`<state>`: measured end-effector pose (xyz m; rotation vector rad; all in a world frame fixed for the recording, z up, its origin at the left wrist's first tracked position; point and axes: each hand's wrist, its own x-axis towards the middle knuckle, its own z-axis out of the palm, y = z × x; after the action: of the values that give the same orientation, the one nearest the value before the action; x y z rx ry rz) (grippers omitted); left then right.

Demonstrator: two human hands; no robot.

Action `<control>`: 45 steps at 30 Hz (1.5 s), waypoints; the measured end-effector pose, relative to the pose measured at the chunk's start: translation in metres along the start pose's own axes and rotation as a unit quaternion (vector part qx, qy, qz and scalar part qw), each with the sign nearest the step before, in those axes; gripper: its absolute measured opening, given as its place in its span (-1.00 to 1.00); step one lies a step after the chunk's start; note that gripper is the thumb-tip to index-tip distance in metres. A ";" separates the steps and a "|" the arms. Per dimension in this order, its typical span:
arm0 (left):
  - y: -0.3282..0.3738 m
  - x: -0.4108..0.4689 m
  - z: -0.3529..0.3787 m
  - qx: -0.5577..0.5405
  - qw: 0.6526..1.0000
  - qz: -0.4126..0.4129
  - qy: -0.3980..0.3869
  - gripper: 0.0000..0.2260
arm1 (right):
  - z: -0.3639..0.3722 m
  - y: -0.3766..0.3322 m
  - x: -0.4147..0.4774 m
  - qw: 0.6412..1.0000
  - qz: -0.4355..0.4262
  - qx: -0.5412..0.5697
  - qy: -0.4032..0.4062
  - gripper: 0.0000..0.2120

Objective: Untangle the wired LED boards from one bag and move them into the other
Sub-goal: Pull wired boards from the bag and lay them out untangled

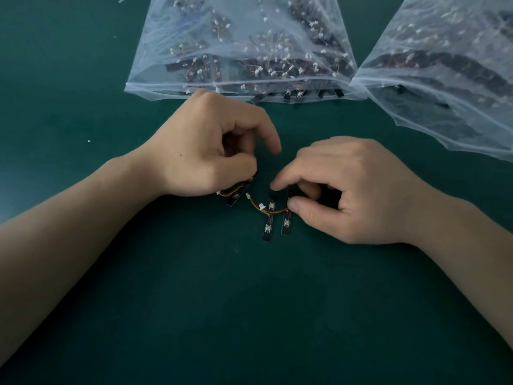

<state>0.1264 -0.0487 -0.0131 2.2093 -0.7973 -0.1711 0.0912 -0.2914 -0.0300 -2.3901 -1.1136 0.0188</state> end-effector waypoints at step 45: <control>-0.008 -0.001 -0.003 0.109 0.987 0.064 -0.098 -0.66 | -0.002 0.001 -0.003 0.998 -0.059 0.011 -0.027 -0.81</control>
<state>0.1307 -0.0418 -0.0167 2.3618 -1.1096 -0.2509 0.0897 -0.2950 -0.0293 -2.3123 -1.2711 0.0547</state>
